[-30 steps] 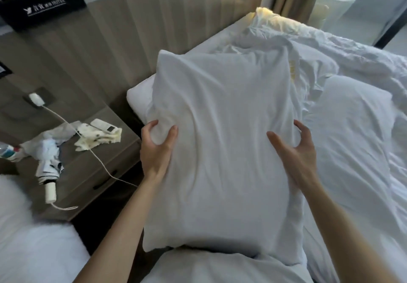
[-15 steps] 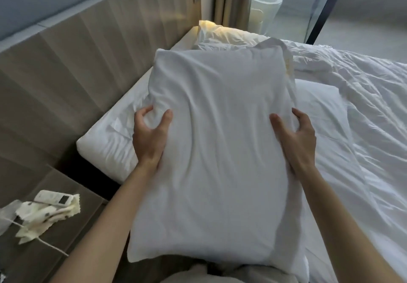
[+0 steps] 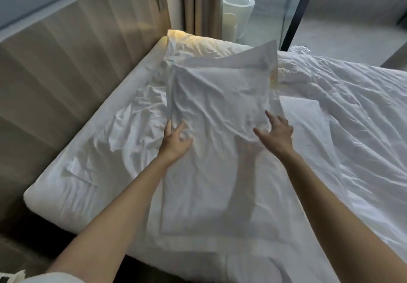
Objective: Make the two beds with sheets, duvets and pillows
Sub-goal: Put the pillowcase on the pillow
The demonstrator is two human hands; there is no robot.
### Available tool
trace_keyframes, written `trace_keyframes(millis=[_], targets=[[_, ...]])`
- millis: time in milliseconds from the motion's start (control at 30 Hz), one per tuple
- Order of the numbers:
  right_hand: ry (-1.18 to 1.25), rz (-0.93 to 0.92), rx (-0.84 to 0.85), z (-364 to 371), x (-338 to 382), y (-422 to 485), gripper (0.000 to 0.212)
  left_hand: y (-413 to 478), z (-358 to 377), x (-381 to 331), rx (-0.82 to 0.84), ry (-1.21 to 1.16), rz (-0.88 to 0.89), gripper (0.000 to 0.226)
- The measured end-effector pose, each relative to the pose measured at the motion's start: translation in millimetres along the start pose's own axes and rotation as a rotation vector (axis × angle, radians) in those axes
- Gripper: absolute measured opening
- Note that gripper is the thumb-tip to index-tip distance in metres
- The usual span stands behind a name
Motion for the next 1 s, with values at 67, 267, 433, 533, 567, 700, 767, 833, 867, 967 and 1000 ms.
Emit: trace_keyframes(millis=[67,267,433,533,567,700,767,833,867,967,1000], targets=[[-0.082,-0.039,0.063,17,3,-2,0.068,3,8,7,-0.007,0.081,0.057,0.061],[-0.126,-0.343,0.077,42,55,-31,0.058,-25,-31,10,-0.114,0.285,0.215,0.058],[-0.079,-0.602,0.129,67,118,-71,0.055,-79,-80,15,-0.332,0.371,0.242,0.056],[-0.06,-0.749,0.195,84,154,-102,0.054,-115,-101,36,-0.41,0.402,0.185,0.054],[-0.058,-0.795,0.225,90,165,-114,0.053,-128,-107,44,-0.424,0.426,0.164,0.055],[-0.057,-1.008,0.324,113,209,-170,0.054,-189,-131,85,-0.469,0.463,0.001,0.065],[-0.05,-1.109,0.375,123,228,-206,0.054,-228,-143,106,-0.521,0.482,-0.088,0.065],[-0.038,-1.199,0.422,134,243,-244,0.053,-272,-153,125,-0.597,0.493,-0.162,0.061],[-0.037,-1.243,0.443,139,250,-264,0.053,-296,-157,133,-0.637,0.494,-0.198,0.06],[-0.031,-1.391,0.524,156,267,-337,0.053,-379,-170,159,-0.741,0.505,-0.329,0.061],[-0.032,-1.44,0.549,160,272,-365,0.053,-409,-174,169,-0.769,0.51,-0.381,0.06]])
Point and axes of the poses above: each hand's wrist, its own y-axis towards the middle knuckle, its own z-axis out of the palm, x = y × z, the point moved 3 cm from there along y, towards the middle knuckle, and after that the axes turned 3 degrees about -y, right-handed, at the moved point
